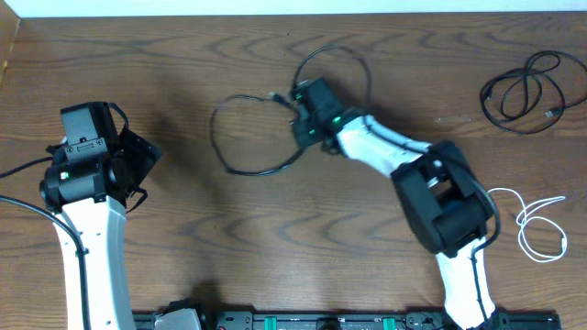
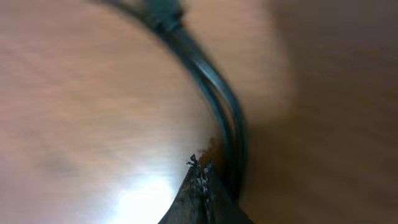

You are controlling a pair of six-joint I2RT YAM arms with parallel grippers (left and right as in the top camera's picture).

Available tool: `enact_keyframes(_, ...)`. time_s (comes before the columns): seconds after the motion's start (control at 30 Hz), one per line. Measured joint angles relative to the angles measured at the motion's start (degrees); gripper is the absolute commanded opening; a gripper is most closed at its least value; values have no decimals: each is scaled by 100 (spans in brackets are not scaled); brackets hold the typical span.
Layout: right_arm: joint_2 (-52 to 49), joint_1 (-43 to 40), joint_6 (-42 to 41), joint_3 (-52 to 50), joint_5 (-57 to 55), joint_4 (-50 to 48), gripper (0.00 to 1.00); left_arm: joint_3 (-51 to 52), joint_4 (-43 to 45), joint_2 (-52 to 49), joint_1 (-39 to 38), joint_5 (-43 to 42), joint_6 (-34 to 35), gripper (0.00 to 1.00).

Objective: Untangle cables

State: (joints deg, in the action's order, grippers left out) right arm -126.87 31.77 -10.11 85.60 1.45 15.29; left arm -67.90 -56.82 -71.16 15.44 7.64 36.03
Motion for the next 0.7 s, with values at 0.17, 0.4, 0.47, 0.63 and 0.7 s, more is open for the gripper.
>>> enact_keyframes(0.17, 17, -787, 348, 0, -326, 66, 1, 0, -22, 0, 0, 0, 0, 100)
enact_keyframes(0.4, 17, -1628, 483, -17, -468, 7, 1, 0, -116, 0, 0, -11, 0, 99)
enact_keyframes(0.47, 17, -1829, 525, -17, -490, 7, 1, 0, -120, 0, 2, -76, 0, 100)
enact_keyframes(0.63, 17, -2275, 581, -22, -494, 7, 1, 0, -125, 0, 0, -328, 2, 100)
enact_keyframes(0.7, 17, -2446, 577, -22, -492, 9, 1, 0, -125, 0, 0, -459, 2, 99)
